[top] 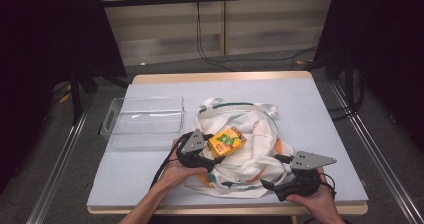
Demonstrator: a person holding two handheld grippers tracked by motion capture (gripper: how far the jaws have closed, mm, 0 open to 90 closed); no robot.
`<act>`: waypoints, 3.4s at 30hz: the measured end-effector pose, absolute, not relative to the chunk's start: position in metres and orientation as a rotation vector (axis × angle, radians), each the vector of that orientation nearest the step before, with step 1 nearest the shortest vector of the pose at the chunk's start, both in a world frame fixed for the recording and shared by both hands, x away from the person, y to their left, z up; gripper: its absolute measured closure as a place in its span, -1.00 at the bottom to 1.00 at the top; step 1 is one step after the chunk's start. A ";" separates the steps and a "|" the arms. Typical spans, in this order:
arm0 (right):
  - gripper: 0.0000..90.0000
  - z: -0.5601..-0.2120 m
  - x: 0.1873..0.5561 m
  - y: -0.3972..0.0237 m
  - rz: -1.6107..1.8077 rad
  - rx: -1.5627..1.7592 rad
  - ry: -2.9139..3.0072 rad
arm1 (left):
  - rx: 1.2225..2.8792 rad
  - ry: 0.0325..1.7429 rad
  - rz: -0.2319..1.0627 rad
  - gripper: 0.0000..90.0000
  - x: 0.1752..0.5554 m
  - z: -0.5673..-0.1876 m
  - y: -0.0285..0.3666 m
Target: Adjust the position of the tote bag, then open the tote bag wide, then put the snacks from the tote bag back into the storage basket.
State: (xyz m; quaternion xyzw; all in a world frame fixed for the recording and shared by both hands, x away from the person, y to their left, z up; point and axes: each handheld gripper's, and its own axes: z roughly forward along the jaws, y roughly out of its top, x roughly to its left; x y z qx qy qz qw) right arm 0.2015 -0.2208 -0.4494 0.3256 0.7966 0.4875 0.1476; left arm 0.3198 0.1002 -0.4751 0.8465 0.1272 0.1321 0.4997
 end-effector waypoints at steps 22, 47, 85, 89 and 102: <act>-0.83 -0.450 0.202 -0.222 1.403 0.922 2.299 | 2.083 0.375 0.304 -0.40 0.322 -0.476 0.095; -0.82 -0.448 0.200 -0.223 1.422 0.924 2.278 | 2.029 0.549 0.148 -0.40 0.331 -0.422 0.125; -0.81 -0.445 0.196 -0.230 1.445 0.947 2.210 | 2.019 0.704 0.016 -0.39 0.347 -0.373 0.190; -0.81 -0.445 0.195 -0.229 1.447 0.945 2.214 | 2.022 0.724 0.014 -0.39 0.345 -0.368 0.196; -0.81 -0.447 0.198 -0.232 1.459 0.968 2.204 | 2.021 0.814 0.021 -0.39 0.348 -0.357 0.223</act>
